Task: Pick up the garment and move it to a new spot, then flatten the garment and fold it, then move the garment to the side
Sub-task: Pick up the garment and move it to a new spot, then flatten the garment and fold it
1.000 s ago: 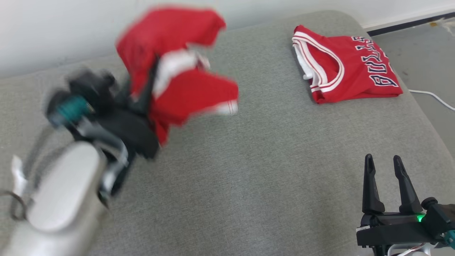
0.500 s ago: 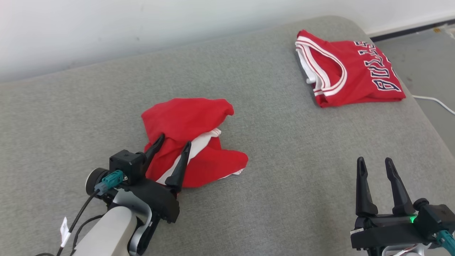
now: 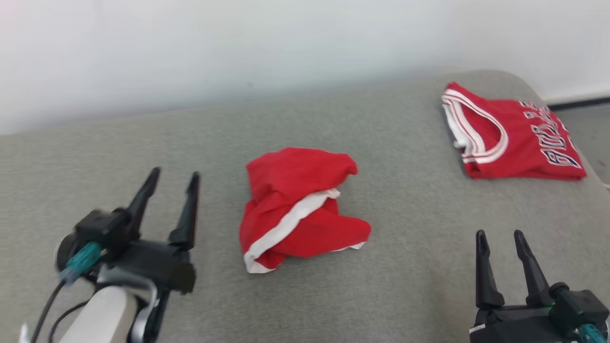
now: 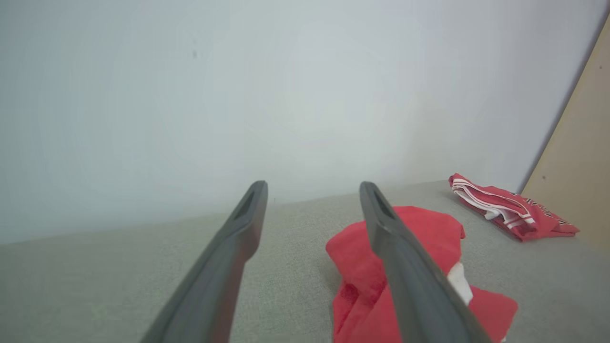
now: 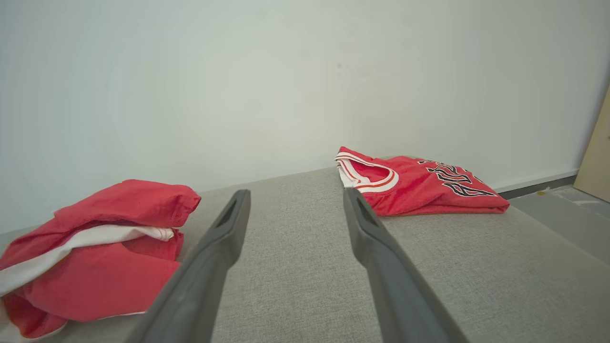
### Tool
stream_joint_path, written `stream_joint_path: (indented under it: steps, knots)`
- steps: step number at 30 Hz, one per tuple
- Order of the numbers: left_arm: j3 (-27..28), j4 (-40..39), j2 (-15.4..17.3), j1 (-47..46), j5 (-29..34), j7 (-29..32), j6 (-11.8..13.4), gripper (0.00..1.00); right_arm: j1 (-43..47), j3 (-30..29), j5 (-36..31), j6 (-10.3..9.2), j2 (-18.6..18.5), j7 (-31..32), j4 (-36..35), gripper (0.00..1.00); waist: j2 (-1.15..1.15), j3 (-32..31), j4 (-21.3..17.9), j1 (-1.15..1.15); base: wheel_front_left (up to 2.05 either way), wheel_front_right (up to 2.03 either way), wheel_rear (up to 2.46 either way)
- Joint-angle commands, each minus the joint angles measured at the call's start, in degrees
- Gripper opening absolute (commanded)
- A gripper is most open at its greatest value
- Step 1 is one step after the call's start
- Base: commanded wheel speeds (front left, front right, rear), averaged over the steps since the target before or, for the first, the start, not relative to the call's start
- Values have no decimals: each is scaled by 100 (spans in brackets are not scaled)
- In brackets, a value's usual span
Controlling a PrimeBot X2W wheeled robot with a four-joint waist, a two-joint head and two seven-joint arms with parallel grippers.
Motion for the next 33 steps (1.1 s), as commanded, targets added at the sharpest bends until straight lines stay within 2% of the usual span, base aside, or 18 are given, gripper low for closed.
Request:
stream_joint_path:
  steps: [1, 8, 11, 26, 33]
  knots:
    - [184, -177, 63, 293, 129, -8, 64, 100, 104, 23, -53, -17, 1, 1, -23, 100, 0, -357, 421, 1, 0, 0, 0]
    - [1042, -867, 170, 1341, 333, -8, 174, 100, 161, 145, -155, -17, 2, 1, -43, 100, 0, -468, 742, 1, 0, 0, 0]
    - [1334, -1107, 111, 1758, 420, -6, 124, 100, 186, 190, -181, -17, -49, 1, -19, 100, 0, -486, 838, 1, 0, 0, 0]
    - [1726, -1262, -137, 2791, 640, -7, -245, 100, 554, 202, -163, -17, -78, 141, -137, 100, 0, -545, 1046, 1, 0, 0, 0]
    - [1908, -1270, -263, 2951, 684, -7, -246, 100, 791, 148, -166, -17, -38, 366, -401, 100, 0, -570, 1012, 1, 0, 0, 0]
